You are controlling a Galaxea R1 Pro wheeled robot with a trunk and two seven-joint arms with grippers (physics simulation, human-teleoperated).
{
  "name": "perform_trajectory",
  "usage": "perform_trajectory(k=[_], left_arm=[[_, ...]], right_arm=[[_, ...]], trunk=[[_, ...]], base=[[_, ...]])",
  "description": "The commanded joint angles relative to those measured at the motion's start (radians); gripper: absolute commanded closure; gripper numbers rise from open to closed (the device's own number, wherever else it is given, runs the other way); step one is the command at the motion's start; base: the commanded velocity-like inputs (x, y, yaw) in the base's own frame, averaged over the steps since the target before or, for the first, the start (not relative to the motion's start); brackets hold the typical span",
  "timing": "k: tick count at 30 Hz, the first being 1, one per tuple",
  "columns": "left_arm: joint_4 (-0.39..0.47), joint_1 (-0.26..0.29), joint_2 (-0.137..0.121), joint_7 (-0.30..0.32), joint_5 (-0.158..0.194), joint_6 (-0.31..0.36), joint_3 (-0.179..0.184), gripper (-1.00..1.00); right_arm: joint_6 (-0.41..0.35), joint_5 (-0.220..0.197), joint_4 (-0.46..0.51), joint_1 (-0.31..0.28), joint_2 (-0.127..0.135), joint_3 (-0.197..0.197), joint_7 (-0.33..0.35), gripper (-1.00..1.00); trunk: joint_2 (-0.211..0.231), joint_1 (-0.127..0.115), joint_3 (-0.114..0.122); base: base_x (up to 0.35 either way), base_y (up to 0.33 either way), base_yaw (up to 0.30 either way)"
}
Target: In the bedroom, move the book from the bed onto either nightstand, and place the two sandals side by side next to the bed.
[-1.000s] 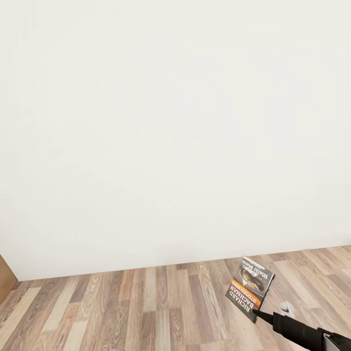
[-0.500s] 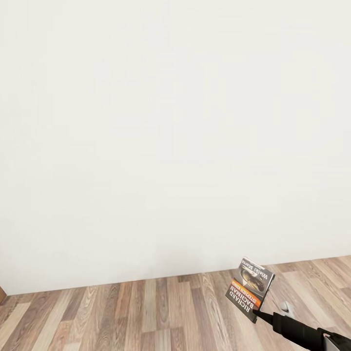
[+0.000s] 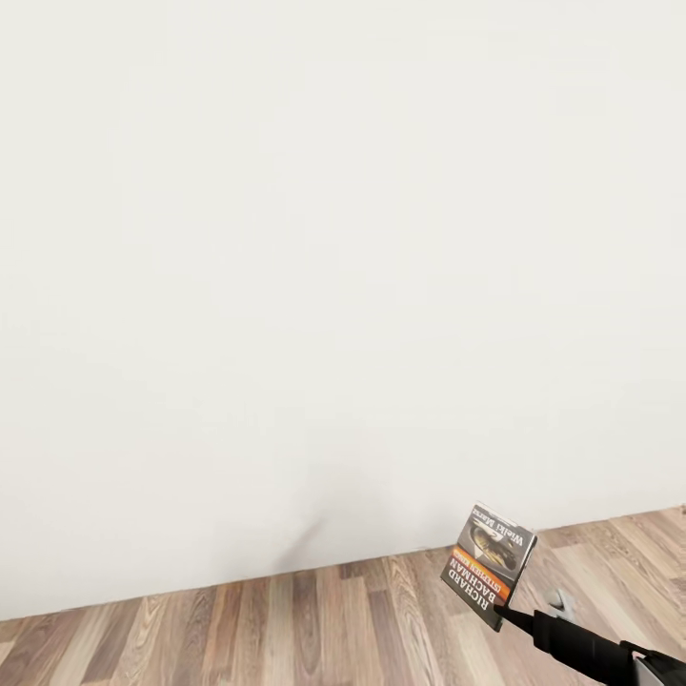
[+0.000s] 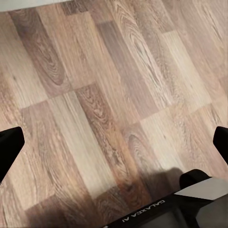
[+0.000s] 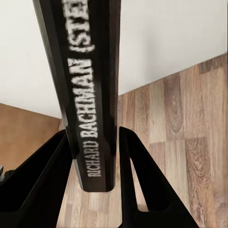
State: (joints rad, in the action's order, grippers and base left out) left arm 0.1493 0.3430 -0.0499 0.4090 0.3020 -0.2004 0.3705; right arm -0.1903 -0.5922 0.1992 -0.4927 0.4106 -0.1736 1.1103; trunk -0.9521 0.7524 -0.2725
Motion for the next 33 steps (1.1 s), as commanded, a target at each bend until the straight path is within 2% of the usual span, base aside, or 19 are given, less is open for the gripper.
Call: perform_trajectory(k=[1,11,22,33], left_arm=[[0.000,0.001,-0.001,0.002,0.009,-0.004,0.008,-1.00],[0.000,0.001,-0.001,0.002,0.009,-0.004,0.008,-1.00],[0.000,0.001,-0.001,0.002,0.009,-0.004,0.008,-1.00],[0.000,0.001,-0.001,0.002,0.009,-0.004,0.008,-1.00]], right_arm=[[-0.010,-0.012,0.000,-0.001,0.000,-0.004,0.002,1.00],[-0.010,-0.012,0.000,-0.001,0.000,-0.004,0.000,1.00],[-0.009,-0.012,0.000,-0.001,0.000,-0.004,-0.002,1.00],[-0.009,-0.012,0.000,-0.001,0.000,-0.004,-0.003,1.00]], trunk=[[-0.001,0.000,-0.001],[-0.001,0.000,-0.001],[-0.001,0.000,-0.001],[-0.001,0.000,-0.001]], base=[[0.076,0.000,-0.273],[0.021,0.000,-0.281],[0.284,0.000,-0.283],[0.035,0.000,-0.283]])
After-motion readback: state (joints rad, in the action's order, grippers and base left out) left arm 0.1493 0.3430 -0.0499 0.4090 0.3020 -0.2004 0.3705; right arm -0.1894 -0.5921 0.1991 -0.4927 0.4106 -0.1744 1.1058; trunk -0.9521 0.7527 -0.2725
